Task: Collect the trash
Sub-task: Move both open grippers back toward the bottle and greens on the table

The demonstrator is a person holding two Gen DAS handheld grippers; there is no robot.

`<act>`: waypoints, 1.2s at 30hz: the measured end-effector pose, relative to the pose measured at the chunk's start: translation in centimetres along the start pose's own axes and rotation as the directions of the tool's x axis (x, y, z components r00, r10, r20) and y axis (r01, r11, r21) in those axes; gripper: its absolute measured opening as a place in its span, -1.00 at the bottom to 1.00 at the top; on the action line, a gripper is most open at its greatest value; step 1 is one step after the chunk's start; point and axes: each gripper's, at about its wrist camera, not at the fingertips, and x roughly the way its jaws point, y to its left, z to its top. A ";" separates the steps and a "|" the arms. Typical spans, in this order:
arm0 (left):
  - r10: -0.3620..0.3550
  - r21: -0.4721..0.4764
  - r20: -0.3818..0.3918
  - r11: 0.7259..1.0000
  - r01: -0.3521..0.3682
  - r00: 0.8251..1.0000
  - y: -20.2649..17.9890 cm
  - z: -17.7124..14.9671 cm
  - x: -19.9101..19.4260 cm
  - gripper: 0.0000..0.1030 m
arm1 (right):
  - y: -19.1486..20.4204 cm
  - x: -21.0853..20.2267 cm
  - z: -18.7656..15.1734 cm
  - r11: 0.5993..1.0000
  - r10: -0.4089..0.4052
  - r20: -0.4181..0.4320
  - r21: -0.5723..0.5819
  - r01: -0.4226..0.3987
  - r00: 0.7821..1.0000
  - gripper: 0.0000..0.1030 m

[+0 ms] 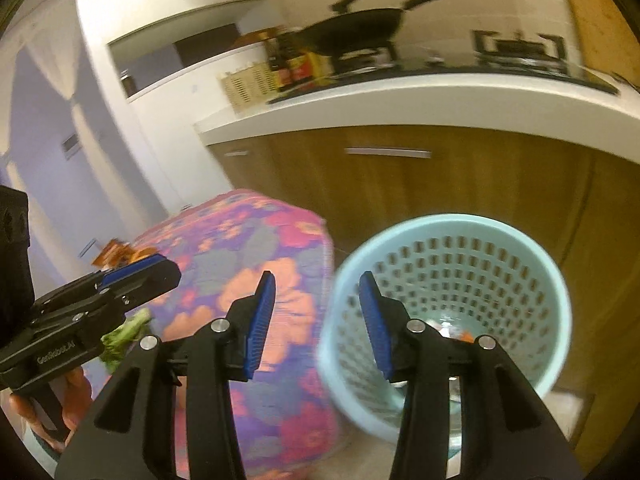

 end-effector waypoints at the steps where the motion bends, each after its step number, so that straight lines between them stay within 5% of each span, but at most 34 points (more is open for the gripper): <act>1: 0.008 -0.009 0.009 1.000 -0.008 1.000 0.7 -0.1 -0.7 -0.24 | 1.1 0.1 0.0 1.000 0.015 -0.004 -0.013 -0.015 1.000 -0.22; 5: 0.053 -0.047 0.054 0.998 -0.050 0.997 3.6 -0.7 -3.9 -0.13 | 4.7 0.8 -0.4 0.997 0.073 -0.023 -0.028 -0.074 0.997 -0.22; 10: 0.147 -0.119 0.120 0.984 -0.133 0.982 7.6 -1.9 -8.2 0.30 | 10.2 2.4 -1.8 0.986 0.145 -0.082 -0.071 -0.151 0.986 -0.22; 18: 0.303 -0.186 0.172 0.944 -0.271 0.937 14.5 -4.5 -14.8 0.50 | 18.5 4.8 -4.3 0.965 0.204 -0.162 -0.136 -0.226 0.966 -0.12; 26: 0.402 -0.211 0.143 0.905 -0.369 0.904 21.0 -8.0 -19.9 0.53 | 24.4 6.7 -6.7 0.950 0.192 -0.235 -0.199 -0.241 0.953 0.16; 36: 0.373 -0.151 -0.029 0.916 -0.372 0.928 26.8 -10.3 -17.4 0.62 | 28.0 9.4 -8.9 0.955 0.031 -0.265 -0.276 -0.106 0.964 0.23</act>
